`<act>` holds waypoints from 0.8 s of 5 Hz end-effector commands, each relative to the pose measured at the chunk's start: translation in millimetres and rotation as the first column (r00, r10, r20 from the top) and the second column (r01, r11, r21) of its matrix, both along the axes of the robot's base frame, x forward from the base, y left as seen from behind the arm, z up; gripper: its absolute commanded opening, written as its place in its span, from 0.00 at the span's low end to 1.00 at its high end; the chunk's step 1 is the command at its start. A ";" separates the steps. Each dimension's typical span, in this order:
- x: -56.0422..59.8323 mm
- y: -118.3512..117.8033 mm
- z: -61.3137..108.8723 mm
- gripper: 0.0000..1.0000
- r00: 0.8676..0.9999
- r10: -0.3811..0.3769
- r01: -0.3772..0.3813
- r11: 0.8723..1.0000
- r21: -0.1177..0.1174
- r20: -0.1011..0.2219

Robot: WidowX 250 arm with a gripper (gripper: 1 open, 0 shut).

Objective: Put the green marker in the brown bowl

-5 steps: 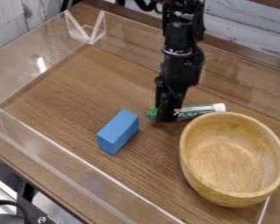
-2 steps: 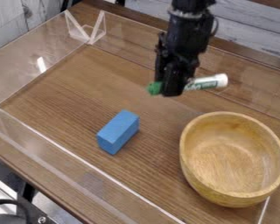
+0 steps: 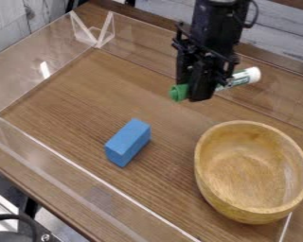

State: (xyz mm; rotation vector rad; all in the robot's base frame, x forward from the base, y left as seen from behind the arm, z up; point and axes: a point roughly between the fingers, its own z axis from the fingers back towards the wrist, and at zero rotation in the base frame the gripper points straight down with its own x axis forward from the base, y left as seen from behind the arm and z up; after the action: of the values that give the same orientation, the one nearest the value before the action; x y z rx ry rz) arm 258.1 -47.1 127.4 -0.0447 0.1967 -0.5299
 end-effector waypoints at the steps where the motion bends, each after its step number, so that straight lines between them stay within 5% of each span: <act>1: -14.8 -15.7 19.9 0.00 0.997 0.040 -0.039 0.999 -0.017 0.068; 4: -47.1 -54.9 18.2 0.00 0.979 0.170 -0.166 0.985 -0.045 0.113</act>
State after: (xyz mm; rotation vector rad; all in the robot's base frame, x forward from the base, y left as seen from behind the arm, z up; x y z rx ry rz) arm 208.2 -100.6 133.1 -0.0521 0.1242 -0.3651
